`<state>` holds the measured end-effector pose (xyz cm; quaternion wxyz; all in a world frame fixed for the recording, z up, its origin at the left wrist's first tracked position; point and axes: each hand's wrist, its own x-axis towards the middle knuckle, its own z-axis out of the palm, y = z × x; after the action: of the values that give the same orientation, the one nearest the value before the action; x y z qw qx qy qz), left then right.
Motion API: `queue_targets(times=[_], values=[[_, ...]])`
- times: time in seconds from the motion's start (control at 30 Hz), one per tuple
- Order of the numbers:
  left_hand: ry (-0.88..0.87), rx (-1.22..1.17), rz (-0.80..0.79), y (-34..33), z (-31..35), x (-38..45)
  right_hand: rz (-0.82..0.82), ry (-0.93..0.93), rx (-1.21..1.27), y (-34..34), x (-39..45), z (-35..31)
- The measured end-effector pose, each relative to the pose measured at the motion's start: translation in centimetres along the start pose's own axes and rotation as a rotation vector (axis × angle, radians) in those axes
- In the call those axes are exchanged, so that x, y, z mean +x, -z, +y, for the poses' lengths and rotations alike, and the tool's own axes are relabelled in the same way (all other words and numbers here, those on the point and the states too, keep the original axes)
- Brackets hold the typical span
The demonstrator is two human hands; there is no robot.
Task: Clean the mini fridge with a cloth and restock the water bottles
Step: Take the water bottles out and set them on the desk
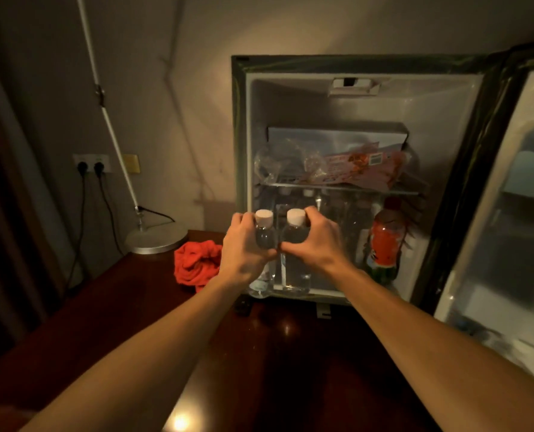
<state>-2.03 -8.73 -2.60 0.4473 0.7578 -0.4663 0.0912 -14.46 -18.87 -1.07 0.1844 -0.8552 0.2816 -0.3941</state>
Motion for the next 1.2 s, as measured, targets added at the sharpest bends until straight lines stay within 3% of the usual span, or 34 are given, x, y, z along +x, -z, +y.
queue_targets(times=[0.3,0.6,0.8,1.2], values=[[0.049,0.05,0.089,9.8,-6.3,-6.2,-0.09,0.099,0.146,-5.0,-6.4,-7.8],[0.149,0.097,0.113,17.1,-15.3,-8.7,-0.134,0.094,0.292,-14.0,-6.4,-13.7],[0.239,0.02,0.158,18.0,-19.4,-7.5,-0.147,0.082,0.339,-18.7,-5.9,-15.5],[0.209,-0.046,0.131,15.9,-22.0,-3.9,-0.172,0.059,0.305,-22.6,-2.6,-15.4]])
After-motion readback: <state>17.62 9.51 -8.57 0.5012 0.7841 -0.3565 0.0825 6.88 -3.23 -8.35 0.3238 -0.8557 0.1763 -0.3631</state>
